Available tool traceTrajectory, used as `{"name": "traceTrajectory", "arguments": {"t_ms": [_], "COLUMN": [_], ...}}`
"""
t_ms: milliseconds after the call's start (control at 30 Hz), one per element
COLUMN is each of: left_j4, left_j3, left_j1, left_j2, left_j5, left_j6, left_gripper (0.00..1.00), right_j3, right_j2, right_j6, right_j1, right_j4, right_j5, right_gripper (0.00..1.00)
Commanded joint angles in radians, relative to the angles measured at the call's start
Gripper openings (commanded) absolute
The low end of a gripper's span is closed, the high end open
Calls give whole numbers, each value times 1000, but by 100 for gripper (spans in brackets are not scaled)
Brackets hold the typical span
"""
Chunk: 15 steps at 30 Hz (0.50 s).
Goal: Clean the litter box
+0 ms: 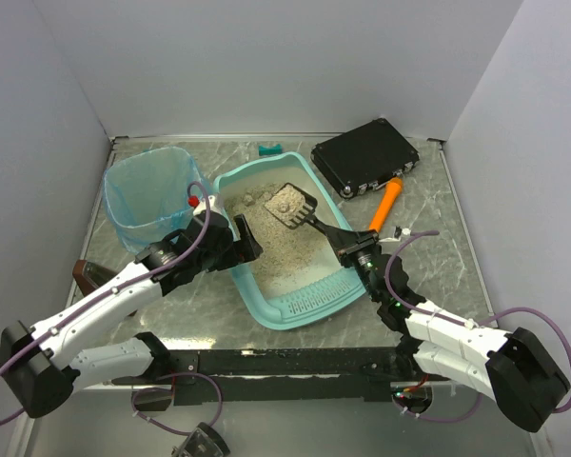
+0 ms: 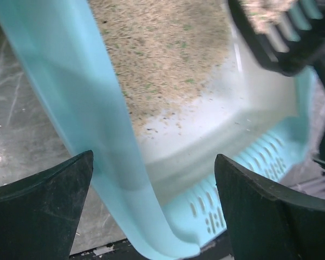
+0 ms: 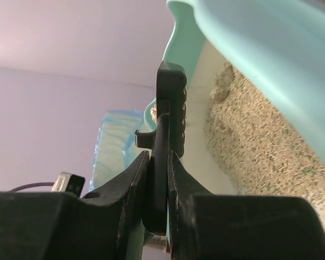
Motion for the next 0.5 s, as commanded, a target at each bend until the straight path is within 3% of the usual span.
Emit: {"name": "traceTrajectory", "arguments": {"t_ms": [0,133,200,333,467], "left_j4": [19,-38,-35,-20,24], "left_j3": [29,84,97,78,23], "left_j1": [-3,-3,-1,-3,-3], "left_j2": [-60,-84,-114,-204,-285], "left_j5": [32,-11,-8,36,41], "left_j6": [45,61,82,116,105], "left_gripper": [97,97,97,97,97], "right_j3": [62,73,76,31,47], "right_j2": [21,23,44,-38,30], "right_j6": [4,18,21,38,97], "right_j1": [-15,-26,-47,-109,-125], "right_j4": [95,67,84,47,144], "right_j5": [-120,-121,-201,-195,-339], "right_gripper": [0,0,0,0,0]}}
